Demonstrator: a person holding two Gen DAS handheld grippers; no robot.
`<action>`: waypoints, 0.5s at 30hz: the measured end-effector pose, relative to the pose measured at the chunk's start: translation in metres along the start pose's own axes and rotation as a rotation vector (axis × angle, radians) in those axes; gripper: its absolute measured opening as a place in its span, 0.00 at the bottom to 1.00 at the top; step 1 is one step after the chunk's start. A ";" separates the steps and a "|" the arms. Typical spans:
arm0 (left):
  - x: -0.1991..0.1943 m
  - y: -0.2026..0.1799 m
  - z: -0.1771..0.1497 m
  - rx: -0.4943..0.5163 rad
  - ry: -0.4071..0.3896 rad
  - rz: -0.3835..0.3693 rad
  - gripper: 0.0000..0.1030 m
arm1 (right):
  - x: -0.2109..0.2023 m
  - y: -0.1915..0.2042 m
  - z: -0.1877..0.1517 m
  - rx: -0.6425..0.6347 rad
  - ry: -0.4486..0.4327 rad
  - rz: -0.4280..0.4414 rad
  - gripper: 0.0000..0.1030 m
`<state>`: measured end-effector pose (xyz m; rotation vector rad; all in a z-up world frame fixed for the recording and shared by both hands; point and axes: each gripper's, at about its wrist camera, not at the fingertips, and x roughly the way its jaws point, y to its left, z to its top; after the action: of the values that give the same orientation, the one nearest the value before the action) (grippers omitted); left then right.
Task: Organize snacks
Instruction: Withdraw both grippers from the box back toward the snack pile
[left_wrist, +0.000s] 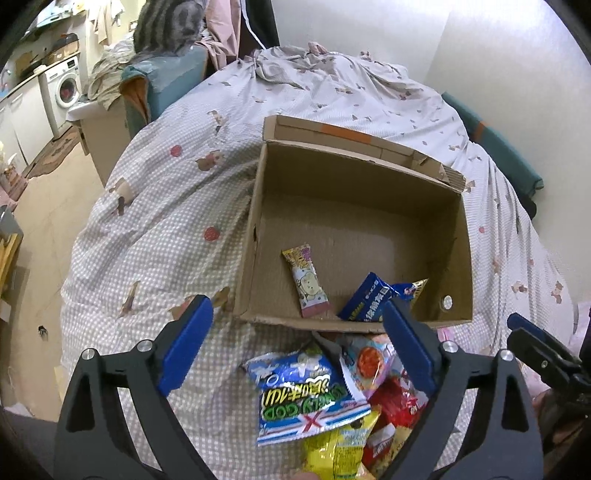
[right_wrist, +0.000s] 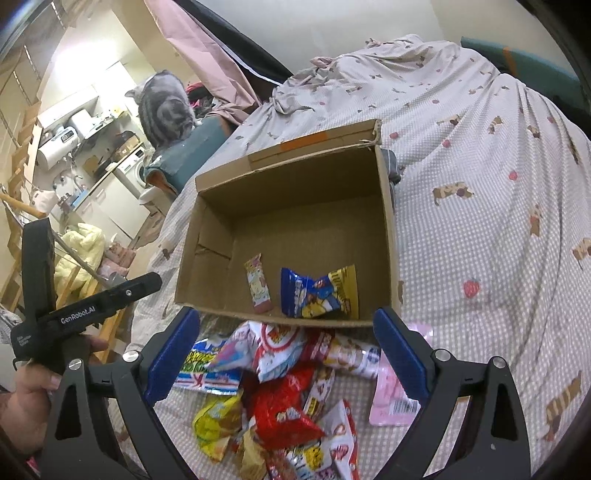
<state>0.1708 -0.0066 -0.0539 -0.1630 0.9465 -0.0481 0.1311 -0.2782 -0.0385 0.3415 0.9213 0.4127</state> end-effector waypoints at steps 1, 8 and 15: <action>-0.002 0.001 -0.002 0.003 0.002 0.000 0.89 | -0.002 0.000 -0.002 0.002 -0.001 -0.004 0.94; -0.012 -0.001 -0.017 0.047 0.004 0.029 0.89 | -0.014 -0.002 -0.014 0.028 -0.002 -0.015 0.94; -0.016 0.003 -0.032 0.037 0.037 0.032 0.89 | -0.018 0.000 -0.027 0.042 0.018 -0.032 0.94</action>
<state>0.1359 -0.0056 -0.0598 -0.1132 0.9846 -0.0387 0.0992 -0.2840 -0.0412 0.3612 0.9526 0.3675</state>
